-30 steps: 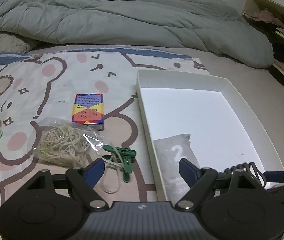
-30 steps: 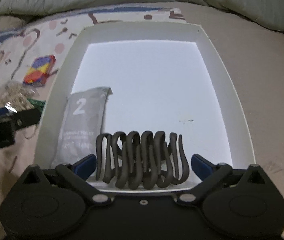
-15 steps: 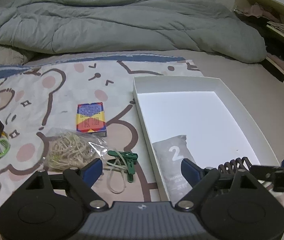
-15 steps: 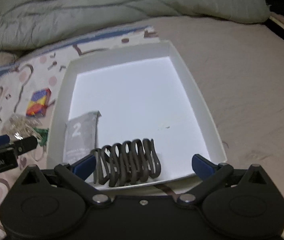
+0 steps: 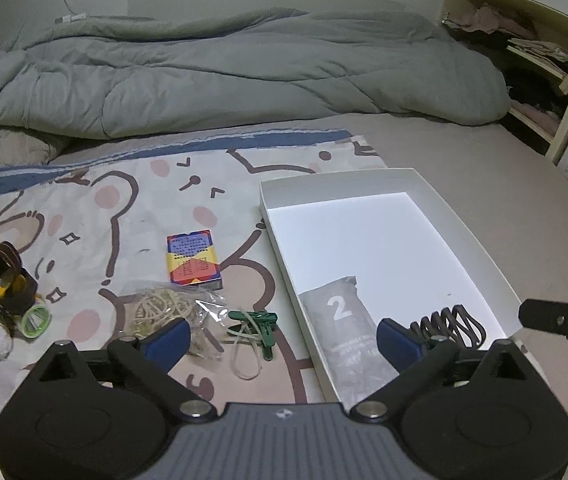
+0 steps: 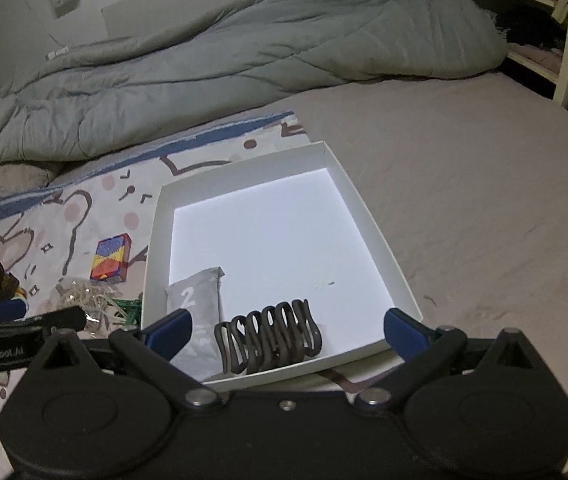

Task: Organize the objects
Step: 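Open both tools to release the spring and packet, then withdraw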

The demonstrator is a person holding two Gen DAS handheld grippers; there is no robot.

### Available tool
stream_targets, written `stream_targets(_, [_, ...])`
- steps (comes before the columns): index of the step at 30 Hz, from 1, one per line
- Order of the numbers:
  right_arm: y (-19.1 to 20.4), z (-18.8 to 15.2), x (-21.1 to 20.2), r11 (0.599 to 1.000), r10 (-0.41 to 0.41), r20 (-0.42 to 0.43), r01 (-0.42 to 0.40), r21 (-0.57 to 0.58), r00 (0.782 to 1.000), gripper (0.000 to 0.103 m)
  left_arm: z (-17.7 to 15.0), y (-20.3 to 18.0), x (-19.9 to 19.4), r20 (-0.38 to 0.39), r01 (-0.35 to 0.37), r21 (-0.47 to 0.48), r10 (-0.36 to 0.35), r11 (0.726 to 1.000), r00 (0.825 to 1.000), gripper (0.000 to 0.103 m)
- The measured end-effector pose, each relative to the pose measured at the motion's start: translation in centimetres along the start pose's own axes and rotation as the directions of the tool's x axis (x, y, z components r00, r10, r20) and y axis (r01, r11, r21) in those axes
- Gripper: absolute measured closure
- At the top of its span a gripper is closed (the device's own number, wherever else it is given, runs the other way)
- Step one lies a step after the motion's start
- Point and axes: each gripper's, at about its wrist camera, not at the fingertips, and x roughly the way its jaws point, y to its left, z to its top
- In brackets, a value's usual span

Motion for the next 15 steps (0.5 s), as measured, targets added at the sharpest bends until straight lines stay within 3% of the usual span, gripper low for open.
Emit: stream_targets(15, [0.0, -1.5, -2.6, 0.999, -0.039, -0.004, 0.039, 0.008, 0.999, 0.000, -1.4, 1.2, -1.9, -0.105, -0.006, 0.013, 0.007, 1.000, 0.994, 0.000])
